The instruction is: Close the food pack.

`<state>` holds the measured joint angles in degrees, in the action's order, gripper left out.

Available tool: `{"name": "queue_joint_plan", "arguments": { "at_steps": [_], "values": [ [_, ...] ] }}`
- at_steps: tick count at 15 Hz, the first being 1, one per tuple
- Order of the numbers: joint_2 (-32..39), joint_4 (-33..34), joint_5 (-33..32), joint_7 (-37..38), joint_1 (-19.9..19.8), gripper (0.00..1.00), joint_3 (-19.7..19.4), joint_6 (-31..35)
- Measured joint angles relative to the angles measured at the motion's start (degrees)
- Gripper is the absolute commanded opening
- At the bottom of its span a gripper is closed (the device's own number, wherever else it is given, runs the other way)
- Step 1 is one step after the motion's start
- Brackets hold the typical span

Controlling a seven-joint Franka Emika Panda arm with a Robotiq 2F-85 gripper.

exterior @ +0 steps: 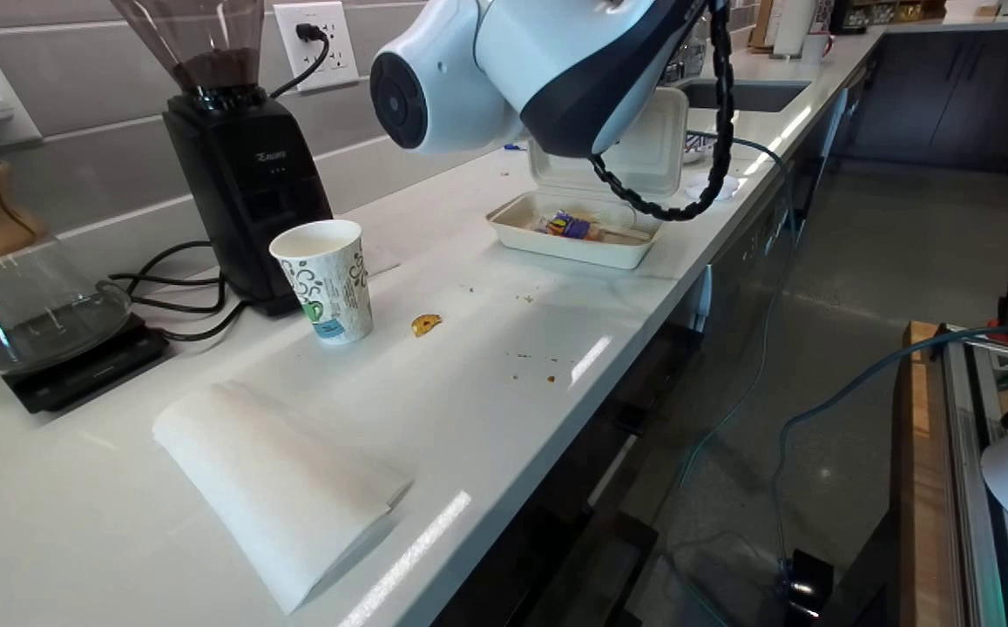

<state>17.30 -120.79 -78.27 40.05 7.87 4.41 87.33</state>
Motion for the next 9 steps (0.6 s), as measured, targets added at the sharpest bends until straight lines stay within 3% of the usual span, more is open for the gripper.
{"name": "queue_joint_plan", "arguments": {
  "at_steps": [9],
  "values": [
    [2.17,1.63,4.04,10.2,-0.06,0.01,1.37,-2.03]
  ]
}}
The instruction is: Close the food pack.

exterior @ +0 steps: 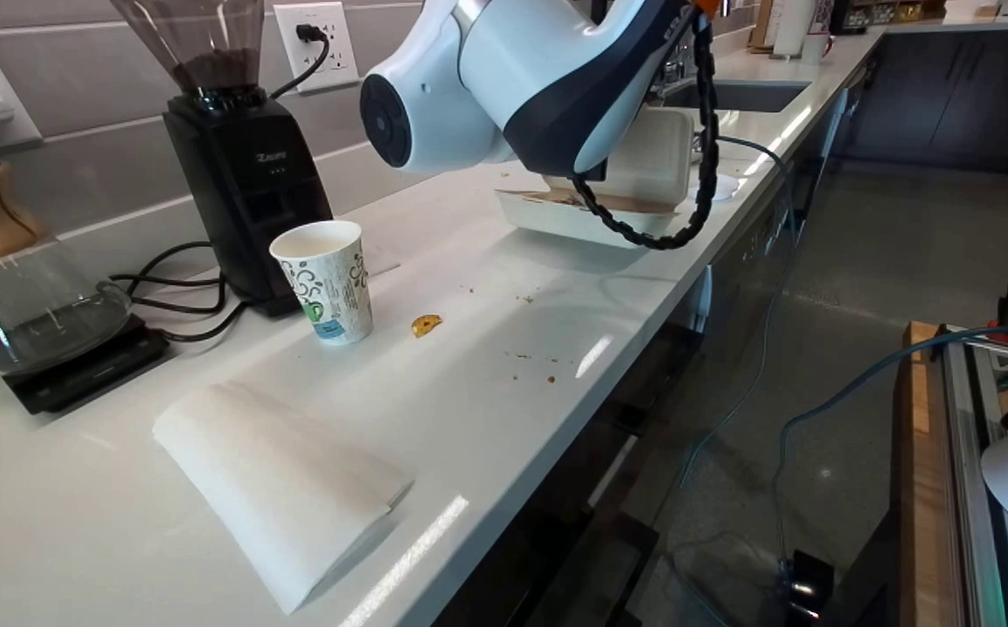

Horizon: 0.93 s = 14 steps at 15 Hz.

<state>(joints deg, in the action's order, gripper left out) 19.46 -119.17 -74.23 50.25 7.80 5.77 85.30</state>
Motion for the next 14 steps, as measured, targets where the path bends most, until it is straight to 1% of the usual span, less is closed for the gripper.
{"name": "queue_joint_plan", "arguments": {
  "at_steps": [3,7,14],
  "values": [
    [-0.65,0.48,1.91,1.1,0.02,0.01,0.93,0.29],
    [-0.66,0.6,5.11,2.13,0.03,0.01,1.88,2.3],
    [-0.6,0.59,7.64,2.77,0.38,0.01,2.89,4.55]
  ]
}}
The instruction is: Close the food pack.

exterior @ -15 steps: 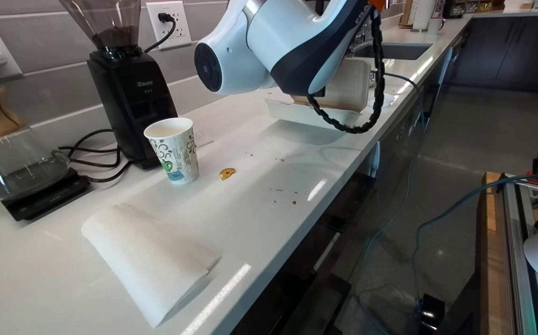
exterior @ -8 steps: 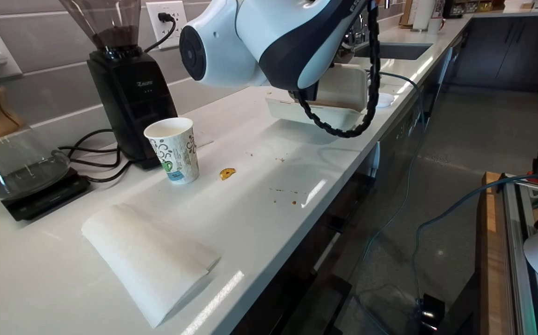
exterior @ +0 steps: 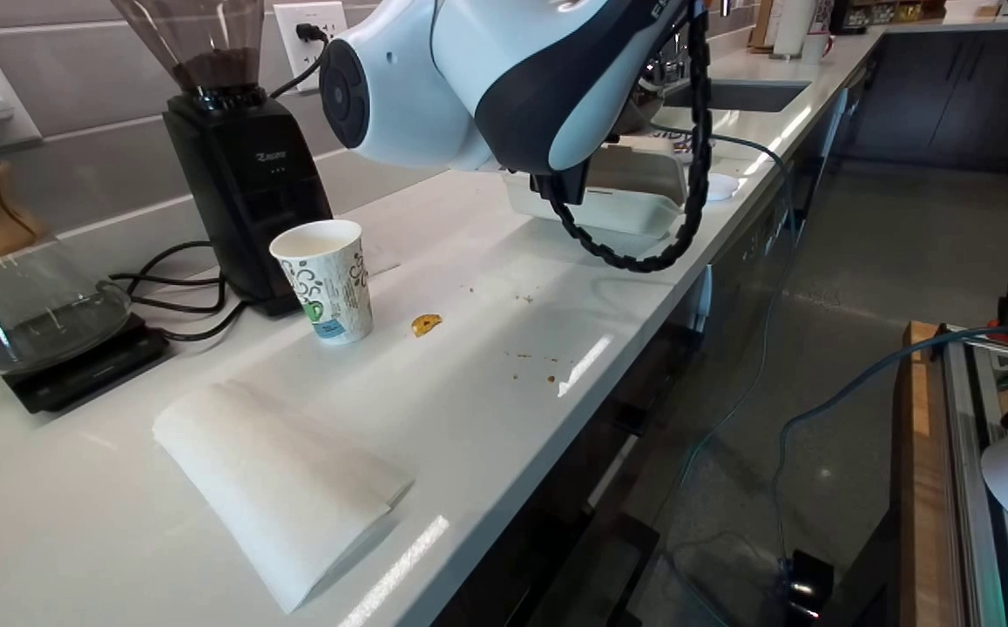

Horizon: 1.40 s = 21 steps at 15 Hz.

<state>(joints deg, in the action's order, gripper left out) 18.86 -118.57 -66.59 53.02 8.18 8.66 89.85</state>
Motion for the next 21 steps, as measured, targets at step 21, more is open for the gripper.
{"name": "queue_joint_plan", "arguments": {
  "at_steps": [21],
  "values": [
    [2.16,-1.72,2.6,-0.01,1.42,0.01,0.42,5.88]
  ]
}}
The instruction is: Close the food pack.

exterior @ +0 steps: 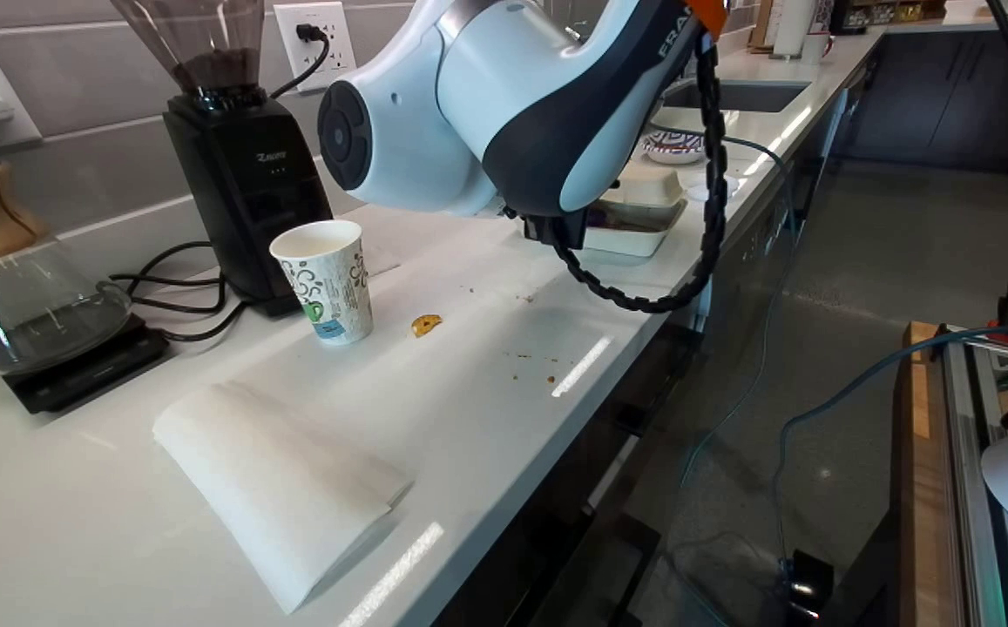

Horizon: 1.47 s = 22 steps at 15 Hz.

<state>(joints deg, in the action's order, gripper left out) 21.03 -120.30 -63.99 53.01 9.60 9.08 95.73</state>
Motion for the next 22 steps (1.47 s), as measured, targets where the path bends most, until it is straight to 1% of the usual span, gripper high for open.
{"name": "queue_joint_plan", "arguments": {
  "at_steps": [6,8,10,11,13,14,15,16,18,19,22],
  "values": [
    [0.75,-0.02,0.01,-0.02,0.23,0.01,0.03,0.07],
    [1.09,-0.02,0.01,-0.02,0.23,0.29,0.04,0.21],
    [1.32,-0.02,0.15,-0.05,0.23,0.42,0.04,0.74],
    [1.37,-0.04,0.33,-0.08,0.22,0.51,0.04,1.24],
    [1.37,-0.05,0.67,-0.14,0.22,0.57,0.04,2.34],
    [1.31,-0.04,0.73,-0.15,0.23,0.56,0.06,2.55],
    [1.2,-0.03,0.74,-0.16,0.23,0.58,0.06,2.75],
    [1.05,-0.02,0.74,-0.16,0.22,0.54,0.06,2.9],
    [0.74,0.02,0.75,-0.25,0.17,0.51,0.05,3.43],
    [0.62,0.02,0.82,-0.34,0.11,0.53,0.04,3.89],
    [0.19,0.03,1.16,-0.61,-0.26,0.49,-0.04,5.05]
  ]
}}
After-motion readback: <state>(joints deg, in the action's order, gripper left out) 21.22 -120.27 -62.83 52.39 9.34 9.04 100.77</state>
